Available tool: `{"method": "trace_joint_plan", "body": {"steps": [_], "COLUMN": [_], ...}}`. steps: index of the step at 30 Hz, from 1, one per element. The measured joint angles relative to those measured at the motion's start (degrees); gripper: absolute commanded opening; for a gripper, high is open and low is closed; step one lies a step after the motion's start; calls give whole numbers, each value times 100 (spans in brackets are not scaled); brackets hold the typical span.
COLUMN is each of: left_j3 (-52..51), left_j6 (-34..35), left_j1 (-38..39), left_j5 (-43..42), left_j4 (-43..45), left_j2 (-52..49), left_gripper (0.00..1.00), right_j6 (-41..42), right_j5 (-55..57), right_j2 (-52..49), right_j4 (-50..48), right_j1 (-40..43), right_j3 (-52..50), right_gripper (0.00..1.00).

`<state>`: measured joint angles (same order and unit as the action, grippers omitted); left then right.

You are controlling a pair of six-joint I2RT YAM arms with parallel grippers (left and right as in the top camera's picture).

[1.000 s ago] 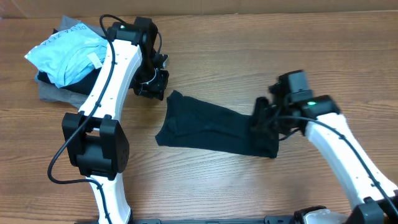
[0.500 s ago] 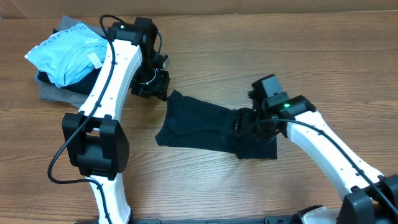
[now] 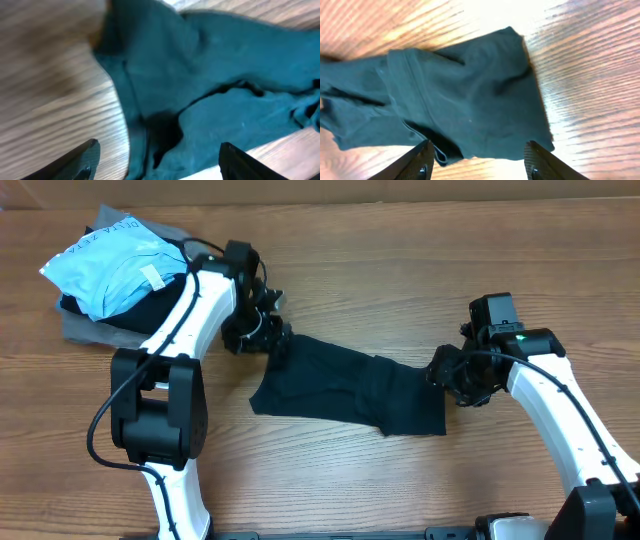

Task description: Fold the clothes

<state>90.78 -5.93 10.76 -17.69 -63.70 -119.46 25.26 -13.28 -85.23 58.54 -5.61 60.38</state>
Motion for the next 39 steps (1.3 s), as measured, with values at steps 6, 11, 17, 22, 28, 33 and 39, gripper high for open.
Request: {"method": "trace_joint_plan", "body": {"steps": [6,11,17,22,28,33,39], "left_j3": [-752,-1248,-1803,-1893,-1453,7,1652], "left_j6": [-391,-758,-804,-758,-664,-570,-118], "left_j1": [0,-2,-4,-4,-199,-551,-544], "left_j5": [-363,-584,-804,-935,-852,-743,-693], "left_j4": [457,866,1672,1628,297,-1071,-1672], "left_j2": [0,212,420,400,195,133,170], "left_gripper": [75,62,8,4,4,4,4], "right_j6": [-94,-129,-133,-133,-133,-131,-131], "right_j5": [-2,0,-2,0,0,-2,4], "right_j2": [0,0,0,2,2,2,2], "right_j4": [17,20,20,52,63,68,61], "right_j1": [0,0,0,0,0,0,0], "right_j3": [0,0,0,2,0,2,4], "right_gripper": [61,61,61,61,61,61,62]}}
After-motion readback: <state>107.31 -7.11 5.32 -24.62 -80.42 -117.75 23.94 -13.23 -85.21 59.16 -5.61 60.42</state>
